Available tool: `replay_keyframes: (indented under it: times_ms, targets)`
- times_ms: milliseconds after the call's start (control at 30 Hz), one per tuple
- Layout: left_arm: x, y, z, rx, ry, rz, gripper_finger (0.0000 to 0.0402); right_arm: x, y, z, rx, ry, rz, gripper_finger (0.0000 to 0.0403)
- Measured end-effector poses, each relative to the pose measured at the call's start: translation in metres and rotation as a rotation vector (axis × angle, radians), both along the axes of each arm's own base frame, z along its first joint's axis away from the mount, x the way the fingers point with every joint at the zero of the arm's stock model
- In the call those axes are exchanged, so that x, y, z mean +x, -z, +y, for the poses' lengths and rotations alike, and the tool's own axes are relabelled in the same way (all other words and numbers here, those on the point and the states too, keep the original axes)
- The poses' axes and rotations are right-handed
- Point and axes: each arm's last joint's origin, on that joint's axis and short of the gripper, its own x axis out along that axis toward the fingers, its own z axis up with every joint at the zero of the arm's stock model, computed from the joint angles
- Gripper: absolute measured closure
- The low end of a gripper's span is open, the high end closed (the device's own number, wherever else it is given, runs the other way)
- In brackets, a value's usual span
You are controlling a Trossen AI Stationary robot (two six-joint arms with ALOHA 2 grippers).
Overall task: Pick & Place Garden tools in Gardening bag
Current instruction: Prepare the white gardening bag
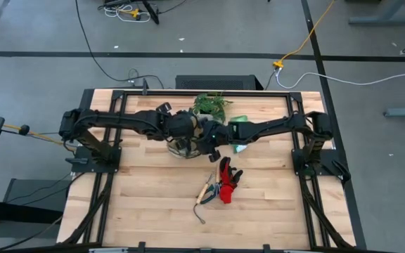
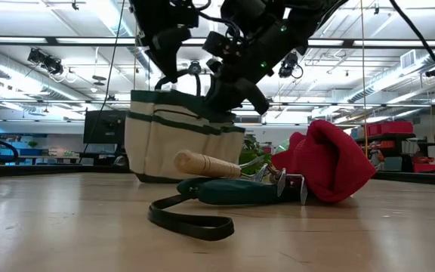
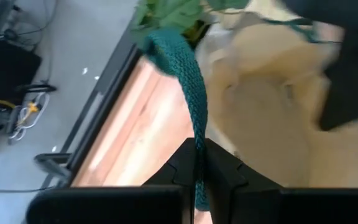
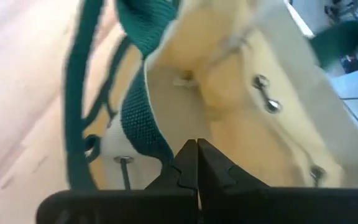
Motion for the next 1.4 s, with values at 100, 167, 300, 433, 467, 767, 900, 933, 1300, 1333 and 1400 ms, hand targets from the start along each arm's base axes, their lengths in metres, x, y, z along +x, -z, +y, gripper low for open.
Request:
replay_keyframes:
  times_ms: [100, 167, 300, 433, 467, 767, 900, 933, 1300, 1333, 1400]
  targets:
    - [-0.002, 0.000, 0.007, 0.014, -0.029, 0.016, 0.0381, -0.001, 0.002, 0.006, 0.017, -0.030, 0.026, 0.0403]
    - [-0.003, 0.000, 0.011, 0.015, -0.042, 0.018, 0.0381, -0.003, 0.003, 0.009, 0.043, -0.045, 0.043, 0.0403]
    - [-0.004, 0.000, 0.019, 0.017, -0.063, 0.023, 0.0380, -0.005, 0.006, 0.014, 0.058, -0.056, 0.079, 0.0403]
    - [-0.005, 0.000, 0.027, 0.032, -0.086, 0.029, 0.0381, -0.007, 0.005, 0.023, 0.086, -0.097, 0.096, 0.0403]
    - [-0.006, 0.000, 0.029, 0.035, -0.091, 0.031, 0.0382, -0.007, 0.005, 0.024, 0.094, -0.111, 0.097, 0.0403]
    - [-0.008, 0.000, 0.040, 0.034, -0.122, 0.037, 0.0380, -0.008, 0.006, 0.033, 0.092, -0.128, 0.106, 0.0403]
    - [-0.008, 0.000, 0.040, 0.038, -0.123, 0.037, 0.0382, -0.009, 0.007, 0.033, 0.117, -0.148, 0.120, 0.0403]
    - [-0.008, 0.000, 0.040, 0.038, -0.123, 0.037, 0.0382, -0.008, 0.006, 0.033, 0.113, -0.147, 0.117, 0.0403]
    - [-0.008, 0.000, 0.040, 0.020, -0.116, 0.035, 0.0365, -0.008, -0.004, 0.031, 0.073, -0.108, 0.059, 0.0403]
    - [-0.008, 0.000, 0.040, 0.019, -0.116, 0.034, 0.0363, -0.008, -0.004, 0.031, 0.078, -0.108, 0.061, 0.0403]
    - [-0.008, 0.001, 0.039, 0.017, -0.120, 0.034, 0.0356, -0.008, -0.004, 0.031, 0.082, -0.106, 0.061, 0.0403]
